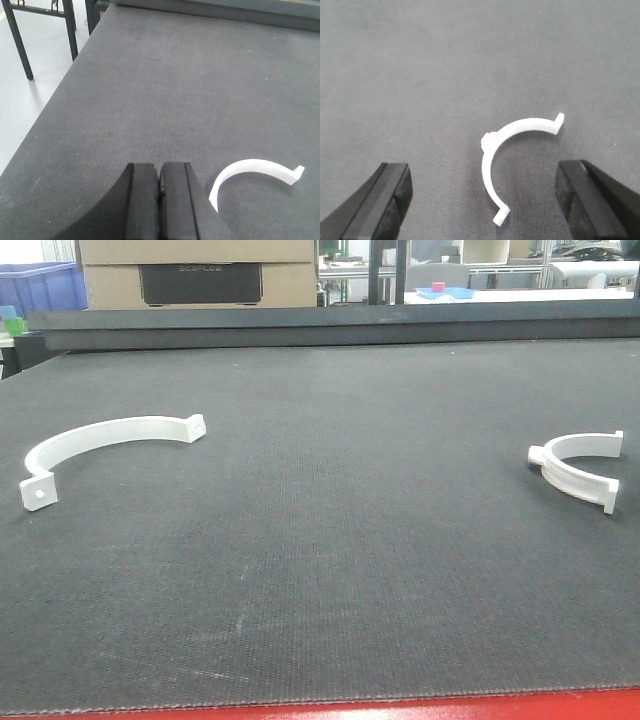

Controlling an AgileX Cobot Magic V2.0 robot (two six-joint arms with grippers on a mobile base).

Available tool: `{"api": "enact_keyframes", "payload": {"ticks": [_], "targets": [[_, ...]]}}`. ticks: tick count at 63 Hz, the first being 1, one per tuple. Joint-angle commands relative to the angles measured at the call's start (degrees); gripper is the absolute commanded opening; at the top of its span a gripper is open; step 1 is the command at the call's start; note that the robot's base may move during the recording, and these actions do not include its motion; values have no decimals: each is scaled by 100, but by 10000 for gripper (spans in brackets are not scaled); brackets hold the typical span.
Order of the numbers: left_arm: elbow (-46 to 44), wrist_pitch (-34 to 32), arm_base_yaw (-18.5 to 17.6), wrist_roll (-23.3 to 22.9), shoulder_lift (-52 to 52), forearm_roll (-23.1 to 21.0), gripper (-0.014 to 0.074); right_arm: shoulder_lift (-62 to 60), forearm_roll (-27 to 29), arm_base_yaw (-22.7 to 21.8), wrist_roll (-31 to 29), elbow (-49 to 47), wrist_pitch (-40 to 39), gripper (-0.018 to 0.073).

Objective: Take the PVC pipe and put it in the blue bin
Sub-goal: 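Close the right gripper on the clamp's arc and lift it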

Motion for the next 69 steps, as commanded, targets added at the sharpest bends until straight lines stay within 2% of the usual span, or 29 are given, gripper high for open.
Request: {"api": "enact_keyframes", "payload": {"ticks": [1, 20, 35, 48, 56, 69], "targets": [[-43, -108, -25, 0, 163, 29, -111, 274, -3, 10, -11, -32, -56, 487], [-43, -174, -25, 0, 641, 53, -111, 1222, -3, 62, -11, -99, 111, 487], [-43, -223, -25, 0, 830, 53, -111, 1654, -14, 556, -11, -517, 64, 486], [-43, -505, -25, 0, 830, 401, -111, 2029, -140, 629, -11, -669, -120, 486], [-43, -589, -25, 0, 830, 401, -111, 2293, -240, 629, -11, -680, -122, 486], [-43, -603, -25, 0, 895, 401, -90, 2564, -299, 629, -11, -683, -157, 409]]}}
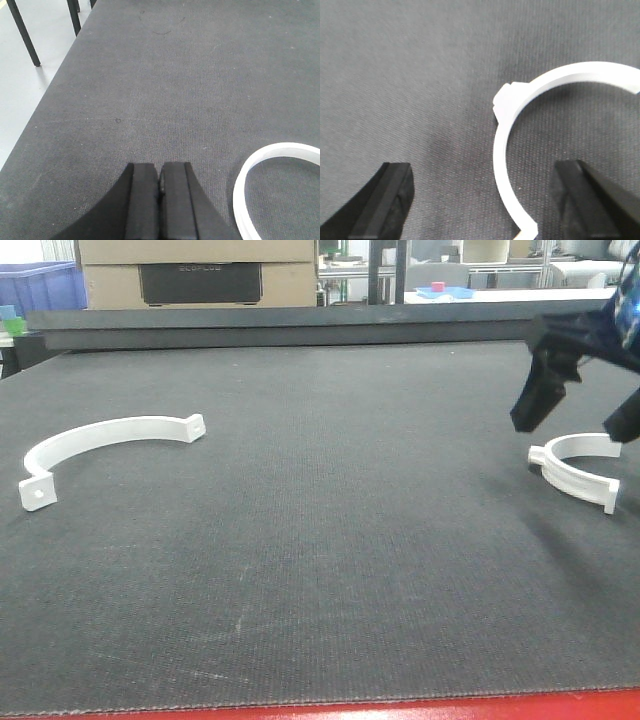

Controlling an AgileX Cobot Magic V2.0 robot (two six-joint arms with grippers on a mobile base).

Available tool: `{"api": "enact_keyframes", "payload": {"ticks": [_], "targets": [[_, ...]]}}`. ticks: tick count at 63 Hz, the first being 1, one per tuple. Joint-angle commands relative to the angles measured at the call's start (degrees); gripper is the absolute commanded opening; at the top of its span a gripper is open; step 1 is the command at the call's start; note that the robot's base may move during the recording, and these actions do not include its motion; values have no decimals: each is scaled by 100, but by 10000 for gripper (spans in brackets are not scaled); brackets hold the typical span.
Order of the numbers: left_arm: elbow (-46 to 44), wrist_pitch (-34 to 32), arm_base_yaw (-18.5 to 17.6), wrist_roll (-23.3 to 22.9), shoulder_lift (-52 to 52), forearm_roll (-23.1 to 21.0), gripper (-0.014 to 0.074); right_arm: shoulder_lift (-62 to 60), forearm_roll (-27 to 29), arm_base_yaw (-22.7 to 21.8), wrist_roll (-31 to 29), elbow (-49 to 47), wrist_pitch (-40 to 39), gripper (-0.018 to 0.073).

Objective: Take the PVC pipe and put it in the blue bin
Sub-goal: 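Close the right gripper on the clamp's arc and lift it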

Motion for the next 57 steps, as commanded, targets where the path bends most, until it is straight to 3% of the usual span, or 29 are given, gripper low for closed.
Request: {"api": "enact_keyframes", "payload": {"ticks": [1, 14, 18, 57], "targets": [[-33, -101, -25, 0, 52, 44, -75, 63, -66, 0, -11, -54, -131, 403], [-33, -148, -25, 0, 322, 44, 169, 208, -135, 0, -11, -75, -379, 381], [-33, -217, -25, 0, 408, 44, 209, 263, -218, 0, -11, -75, -405, 381], [-47, -744, -25, 0, 910, 0, 221, 866, -691, 11, -11, -84, -539, 381]]}}
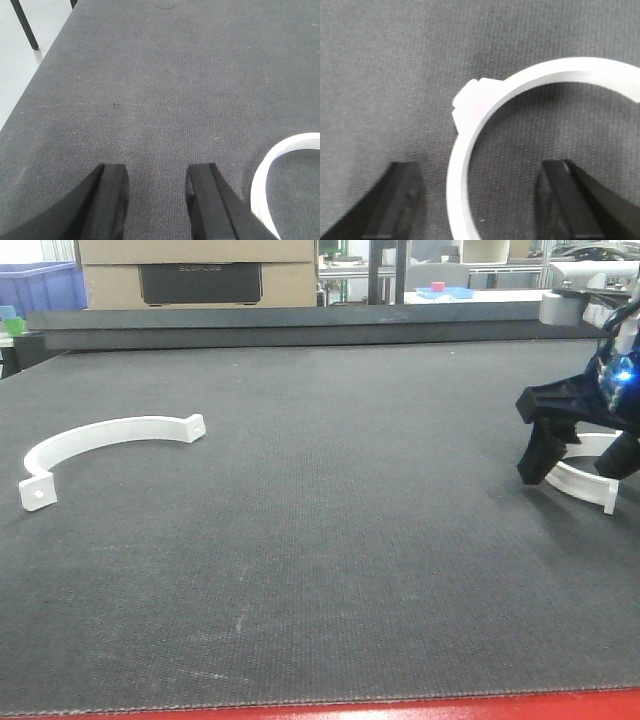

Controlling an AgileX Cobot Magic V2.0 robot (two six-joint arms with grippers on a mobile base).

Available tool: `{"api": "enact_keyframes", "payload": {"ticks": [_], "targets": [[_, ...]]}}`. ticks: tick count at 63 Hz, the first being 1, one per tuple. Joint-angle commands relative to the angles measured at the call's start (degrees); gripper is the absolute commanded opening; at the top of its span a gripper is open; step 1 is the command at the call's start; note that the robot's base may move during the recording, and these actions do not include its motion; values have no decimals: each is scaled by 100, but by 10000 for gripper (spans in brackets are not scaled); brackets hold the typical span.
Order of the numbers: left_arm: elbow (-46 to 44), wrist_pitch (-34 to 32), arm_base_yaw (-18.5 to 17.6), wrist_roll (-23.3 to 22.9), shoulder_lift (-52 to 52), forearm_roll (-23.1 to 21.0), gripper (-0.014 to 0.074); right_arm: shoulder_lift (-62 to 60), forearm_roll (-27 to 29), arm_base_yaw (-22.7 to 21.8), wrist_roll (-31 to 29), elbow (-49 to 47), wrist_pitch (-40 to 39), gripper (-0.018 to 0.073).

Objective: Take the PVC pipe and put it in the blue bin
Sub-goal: 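Close the right gripper on the clamp's arc and lift it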

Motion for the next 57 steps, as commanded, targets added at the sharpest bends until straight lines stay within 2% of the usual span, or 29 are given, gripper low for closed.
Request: {"api": "enact_keyframes", "payload": {"ticks": [1, 9, 19, 23, 27, 50, 57], "targets": [[-47, -173, -25, 0, 11, 0, 221, 101, -52, 1, -11, -14, -56, 381], [-47, -173, -25, 0, 24, 0, 221, 101, -81, 0, -11, -14, -68, 310], [-47, -227, -25, 0, 22, 0, 221, 101, -81, 0, -11, -14, 38, 6], [-47, -235, -25, 0, 22, 0, 221, 101, -81, 0, -11, -14, 101, -98], [-47, -235, -25, 0, 22, 0, 221, 101, -81, 0, -11, -14, 120, -164], [-47, -206, -25, 0, 22, 0, 221, -164, -44, 3, -11, -27, 230, -169], [-47, 125, -25, 0, 22, 0, 221, -517, -16, 3, -11, -27, 257, -169]]}}
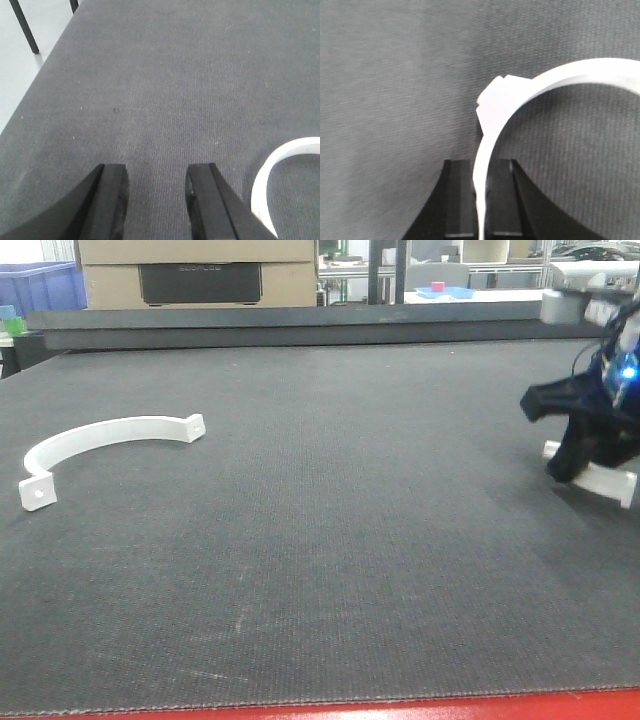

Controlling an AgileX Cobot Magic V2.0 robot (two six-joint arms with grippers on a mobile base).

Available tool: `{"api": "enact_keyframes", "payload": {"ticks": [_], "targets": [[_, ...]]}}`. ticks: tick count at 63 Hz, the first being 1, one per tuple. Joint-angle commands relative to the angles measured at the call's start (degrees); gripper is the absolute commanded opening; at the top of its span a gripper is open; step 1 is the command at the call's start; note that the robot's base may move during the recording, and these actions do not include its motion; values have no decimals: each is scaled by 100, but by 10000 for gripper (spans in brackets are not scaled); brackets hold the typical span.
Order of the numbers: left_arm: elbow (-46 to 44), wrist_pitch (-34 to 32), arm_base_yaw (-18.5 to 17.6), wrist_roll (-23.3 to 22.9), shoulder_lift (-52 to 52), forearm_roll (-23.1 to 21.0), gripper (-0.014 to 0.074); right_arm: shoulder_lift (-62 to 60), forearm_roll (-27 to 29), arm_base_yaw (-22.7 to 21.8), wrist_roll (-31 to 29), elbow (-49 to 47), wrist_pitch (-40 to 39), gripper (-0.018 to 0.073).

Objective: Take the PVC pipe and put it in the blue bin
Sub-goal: 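Close the right gripper on the clamp's arc and lift it, then lower the left gripper onto the other white clamp and grasp its arc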

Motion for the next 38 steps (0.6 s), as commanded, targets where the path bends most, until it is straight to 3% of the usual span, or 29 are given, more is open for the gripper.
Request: {"api": "enact_keyframes", "payload": {"ticks": [1, 8, 27, 38], "targets": [[-47, 155, -25, 0, -7, 0, 221, -397, 71, 3, -9, -25, 38, -169], [-47, 197, -38, 0, -7, -395, 221, -799, 194, 3, -9, -81, 172, -169], [-506, 520, -479, 0, 293, -372, 225, -1894, 458, 3, -9, -176, 416, -169], [-862, 888, -768, 0, 708, -383, 291, -2373, 519, 3, -9, -176, 665, -169]]}}
